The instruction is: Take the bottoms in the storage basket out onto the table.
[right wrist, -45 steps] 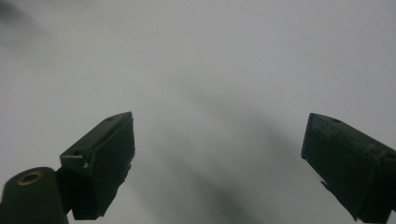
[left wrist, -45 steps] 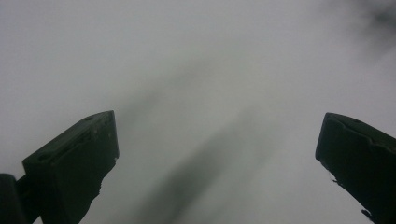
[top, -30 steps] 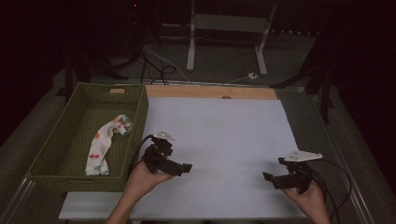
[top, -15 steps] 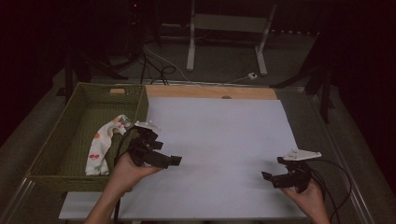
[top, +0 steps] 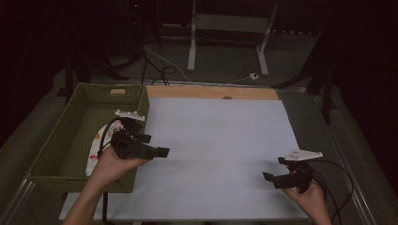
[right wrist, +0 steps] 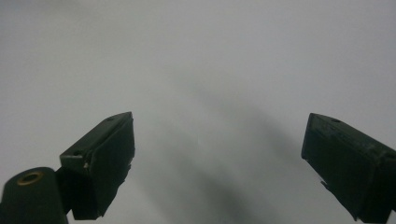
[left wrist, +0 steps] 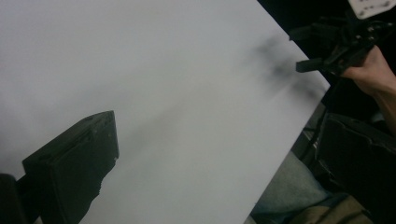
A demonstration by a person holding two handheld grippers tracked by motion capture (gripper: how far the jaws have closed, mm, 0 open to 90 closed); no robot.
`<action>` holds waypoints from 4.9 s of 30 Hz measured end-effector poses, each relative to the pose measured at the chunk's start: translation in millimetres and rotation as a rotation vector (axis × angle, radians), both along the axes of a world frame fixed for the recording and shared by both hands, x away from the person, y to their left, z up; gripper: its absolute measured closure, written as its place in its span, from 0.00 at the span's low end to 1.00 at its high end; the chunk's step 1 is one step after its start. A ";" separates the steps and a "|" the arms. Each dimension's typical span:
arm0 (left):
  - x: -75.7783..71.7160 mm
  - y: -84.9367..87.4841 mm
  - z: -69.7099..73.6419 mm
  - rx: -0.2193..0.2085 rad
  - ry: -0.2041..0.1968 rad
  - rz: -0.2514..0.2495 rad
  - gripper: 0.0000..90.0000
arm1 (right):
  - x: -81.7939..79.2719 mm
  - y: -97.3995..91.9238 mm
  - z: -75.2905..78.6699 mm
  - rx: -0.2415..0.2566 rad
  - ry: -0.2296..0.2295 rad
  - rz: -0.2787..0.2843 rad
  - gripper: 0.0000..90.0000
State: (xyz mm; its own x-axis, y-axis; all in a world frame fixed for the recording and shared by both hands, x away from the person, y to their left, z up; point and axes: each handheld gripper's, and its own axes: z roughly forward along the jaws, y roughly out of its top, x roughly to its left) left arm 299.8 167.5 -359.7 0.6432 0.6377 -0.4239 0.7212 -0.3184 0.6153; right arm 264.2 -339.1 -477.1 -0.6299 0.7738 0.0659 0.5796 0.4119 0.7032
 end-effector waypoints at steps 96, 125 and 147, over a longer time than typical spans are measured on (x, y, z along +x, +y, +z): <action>78.5 158.2 -115.0 0.425 0.241 0.542 0.28 | 4.1 4.5 -1.7 -0.003 0.014 0.029 0.11; 82.3 160.3 -130.4 0.499 0.372 0.511 0.84 | 5.5 4.1 -2.2 0.001 0.008 0.035 0.11; 76.4 158.9 -87.0 0.219 0.278 0.501 0.89 | 4.5 -5.7 -1.5 -0.006 0.007 -0.003 0.11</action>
State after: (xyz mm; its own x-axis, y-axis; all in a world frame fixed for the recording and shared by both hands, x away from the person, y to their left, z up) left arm 376.2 326.4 -446.7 0.1273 0.9253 -0.3573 0.9400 0.0025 0.3413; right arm 268.7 -344.9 -478.6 -0.6273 0.7760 0.0657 0.5855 0.4144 0.6967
